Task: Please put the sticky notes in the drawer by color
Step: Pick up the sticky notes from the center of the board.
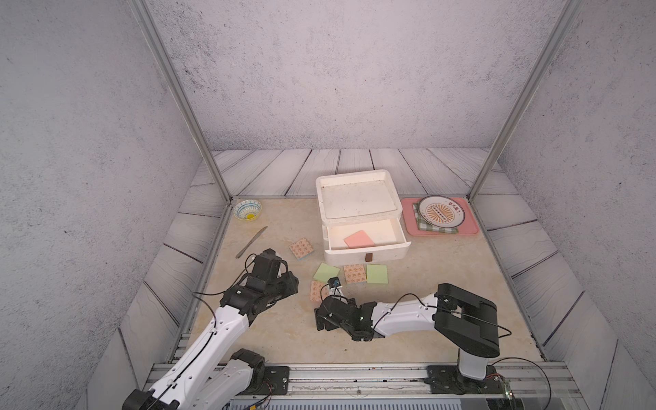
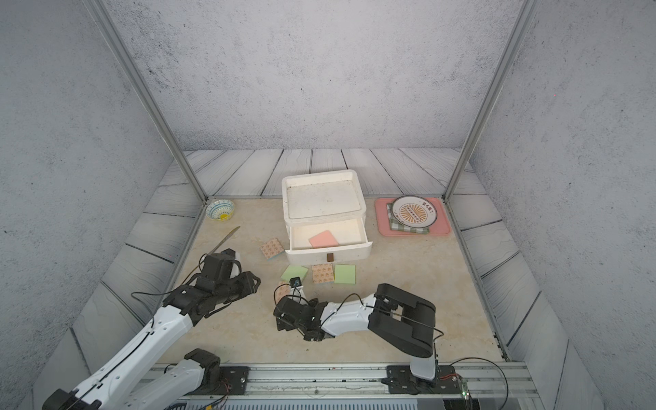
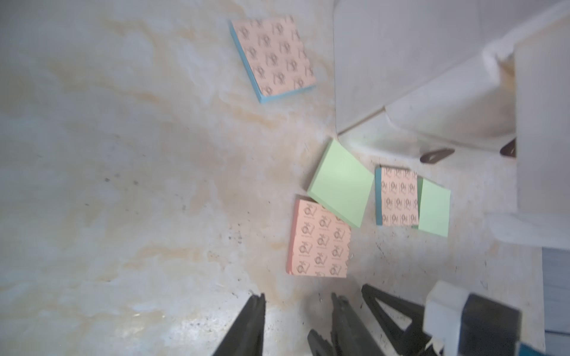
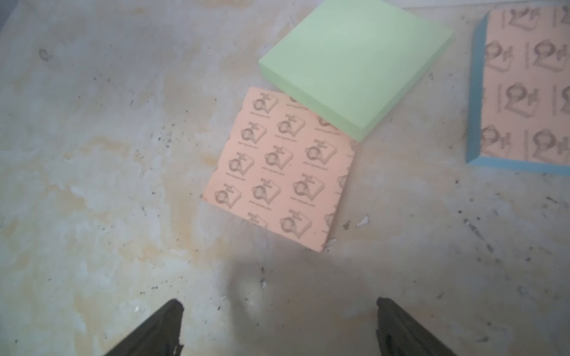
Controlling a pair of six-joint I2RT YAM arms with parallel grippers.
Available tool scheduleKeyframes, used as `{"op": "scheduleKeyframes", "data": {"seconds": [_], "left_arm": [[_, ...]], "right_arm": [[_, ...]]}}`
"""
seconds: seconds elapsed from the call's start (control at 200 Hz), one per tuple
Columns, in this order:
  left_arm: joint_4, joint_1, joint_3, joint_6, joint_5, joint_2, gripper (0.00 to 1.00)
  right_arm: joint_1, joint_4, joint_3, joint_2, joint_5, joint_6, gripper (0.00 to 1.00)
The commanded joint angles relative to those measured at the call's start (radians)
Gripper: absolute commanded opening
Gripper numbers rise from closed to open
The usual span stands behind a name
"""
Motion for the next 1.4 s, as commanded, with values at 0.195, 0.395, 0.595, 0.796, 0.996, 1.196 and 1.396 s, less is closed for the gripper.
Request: {"op": "scheduleKeyframes", "data": {"seconds": [0.195, 0.395, 0.595, 0.796, 0.996, 1.196, 1.396], "left_arm": [[-0.011, 0.059, 0.021, -0.003, -0.008, 0.019, 0.4], [0.002, 0.062, -0.002, 0.0, 0.013, -0.014, 0.4], [-0.016, 0.068, -0.02, 0.005, -0.003, -0.057, 0.4], [-0.043, 0.073, 0.006, 0.026, 0.0, -0.047, 0.4], [-0.043, 0.074, -0.013, 0.019, 0.014, -0.071, 0.4], [-0.08, 0.075, -0.004, 0.035, -0.026, -0.129, 0.4], [-0.089, 0.078, -0.007, 0.038, -0.031, -0.16, 0.4]], "right_arm": [[0.008, -0.151, 0.069, 0.072, 0.237, 0.115, 0.99], [0.008, -0.177, 0.207, 0.154, 0.187, 0.051, 0.99], [0.008, -0.135, 0.212, 0.176, 0.187, 0.069, 0.99], [-0.01, -0.168, 0.269, 0.244, 0.174, 0.071, 0.99], [-0.024, -0.182, 0.297, 0.286, 0.156, 0.081, 0.99], [-0.037, -0.203, 0.296, 0.312, 0.149, 0.112, 0.99], [-0.044, -0.251, 0.322, 0.348, 0.126, 0.106, 0.95]]}}
